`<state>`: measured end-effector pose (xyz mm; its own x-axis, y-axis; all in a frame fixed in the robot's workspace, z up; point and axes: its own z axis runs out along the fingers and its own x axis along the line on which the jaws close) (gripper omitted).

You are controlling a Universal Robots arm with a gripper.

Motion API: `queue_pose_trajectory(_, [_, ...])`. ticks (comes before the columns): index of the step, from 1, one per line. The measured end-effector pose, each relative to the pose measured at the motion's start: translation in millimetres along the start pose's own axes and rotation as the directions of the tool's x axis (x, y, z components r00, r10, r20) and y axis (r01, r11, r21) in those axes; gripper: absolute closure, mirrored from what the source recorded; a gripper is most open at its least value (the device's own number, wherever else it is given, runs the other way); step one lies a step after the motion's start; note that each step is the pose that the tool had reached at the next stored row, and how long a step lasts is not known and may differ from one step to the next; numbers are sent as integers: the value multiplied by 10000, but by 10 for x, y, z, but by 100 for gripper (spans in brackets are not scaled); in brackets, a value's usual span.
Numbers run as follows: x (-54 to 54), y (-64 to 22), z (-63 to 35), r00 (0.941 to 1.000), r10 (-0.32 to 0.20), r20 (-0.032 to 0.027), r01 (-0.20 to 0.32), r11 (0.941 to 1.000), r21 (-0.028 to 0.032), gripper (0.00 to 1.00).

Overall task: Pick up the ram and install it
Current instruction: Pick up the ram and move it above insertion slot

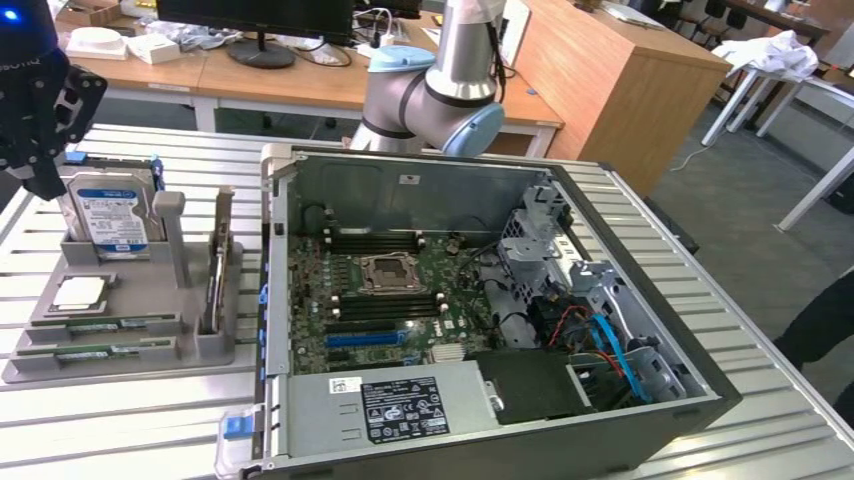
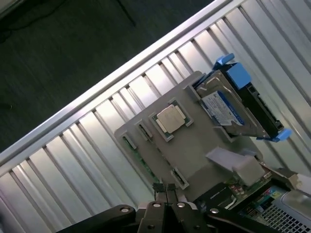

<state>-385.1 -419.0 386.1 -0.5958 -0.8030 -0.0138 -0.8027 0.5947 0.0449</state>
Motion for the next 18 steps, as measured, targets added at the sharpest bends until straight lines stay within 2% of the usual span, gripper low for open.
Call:
queue_pose_trajectory(5, [0,0,0,9958,-914,-40,914,9958,-15,90])
queue_pose_trajectory(9, [0,-1,1,9865,-1638,-71,1638,9865,-28,90])
queue_pose_trajectory(13, [0,0,1,9721,-2342,-101,2342,9722,-45,90])
queue_pose_trajectory(18, [0,0,2,9468,-3216,-136,3215,9469,-68,90])
